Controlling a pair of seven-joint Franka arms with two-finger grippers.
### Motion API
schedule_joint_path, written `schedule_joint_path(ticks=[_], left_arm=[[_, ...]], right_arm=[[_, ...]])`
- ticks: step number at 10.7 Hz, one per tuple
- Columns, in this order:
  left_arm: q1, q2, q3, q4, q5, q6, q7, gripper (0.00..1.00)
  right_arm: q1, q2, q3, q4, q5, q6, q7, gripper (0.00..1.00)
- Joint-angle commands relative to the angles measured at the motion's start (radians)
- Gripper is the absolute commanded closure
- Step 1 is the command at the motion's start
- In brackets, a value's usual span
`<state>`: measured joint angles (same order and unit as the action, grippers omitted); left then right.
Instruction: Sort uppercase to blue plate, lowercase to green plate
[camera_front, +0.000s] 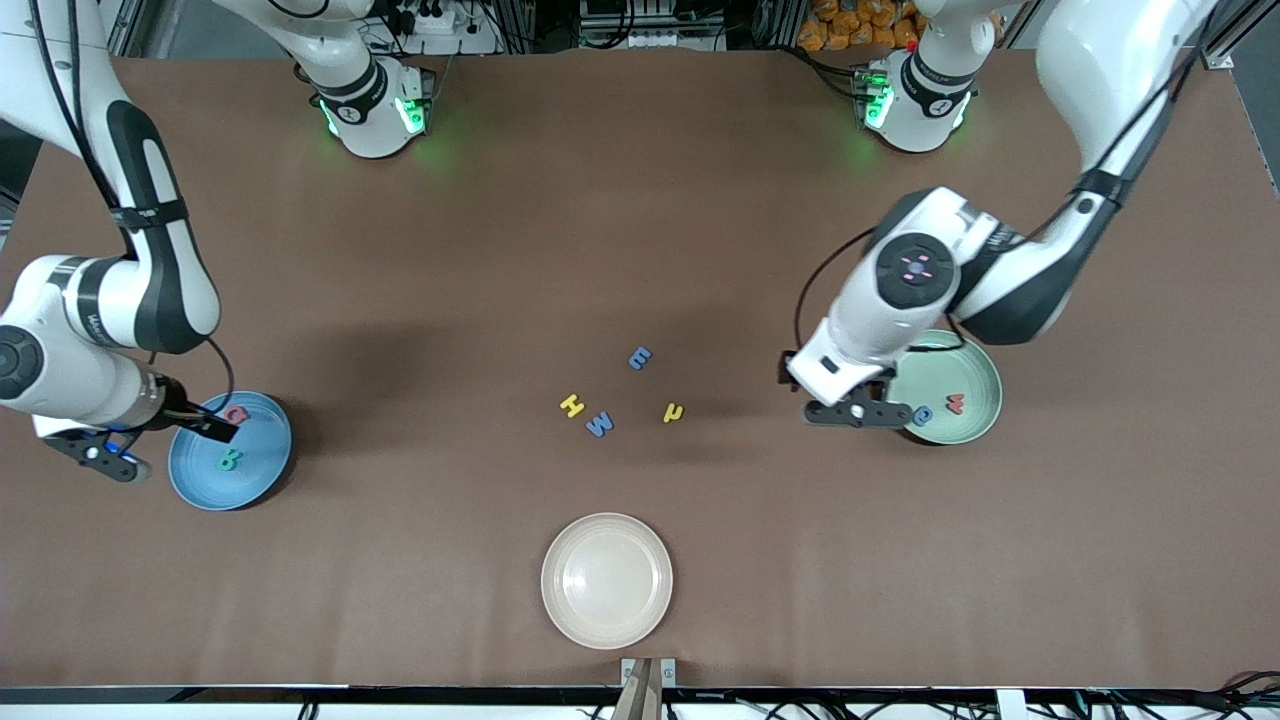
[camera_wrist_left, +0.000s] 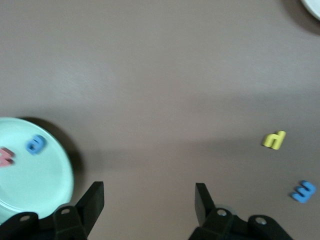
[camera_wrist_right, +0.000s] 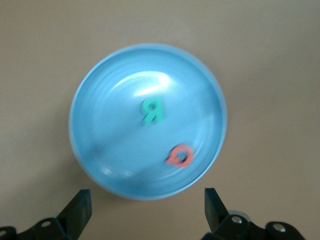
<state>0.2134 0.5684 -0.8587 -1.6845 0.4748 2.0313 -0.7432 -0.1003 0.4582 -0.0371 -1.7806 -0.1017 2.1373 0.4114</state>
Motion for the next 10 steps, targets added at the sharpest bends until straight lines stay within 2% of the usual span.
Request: schedule_joint_path(ticks=[1,4,8,10], left_arm=[[-0.066,0.018,0.006,0.017,-0.002,-0.008,-0.094,0.18],[-0.144,0.068,0.024,0.016,0.008,0.061,-0.188,0.19],[-0.34,0.119,0.176,0.043,0.018,0.157,-0.344,0.19],[-0.393,0.159,0.196,0.084,0.016,0.159,-0.407,0.19]], right_arm=[[0.022,0.016,0.006,0.015,0.109,-0.028,0.029,0.0],[0.031,0.024,0.006,0.012,0.109,-0.027,0.029,0.0],[0.037,0.022,0.005,0.003,0.108,-0.02,0.027,0.0],[0.042,0.02,0.005,0.0,0.108,-0.019,0.027,0.0]])
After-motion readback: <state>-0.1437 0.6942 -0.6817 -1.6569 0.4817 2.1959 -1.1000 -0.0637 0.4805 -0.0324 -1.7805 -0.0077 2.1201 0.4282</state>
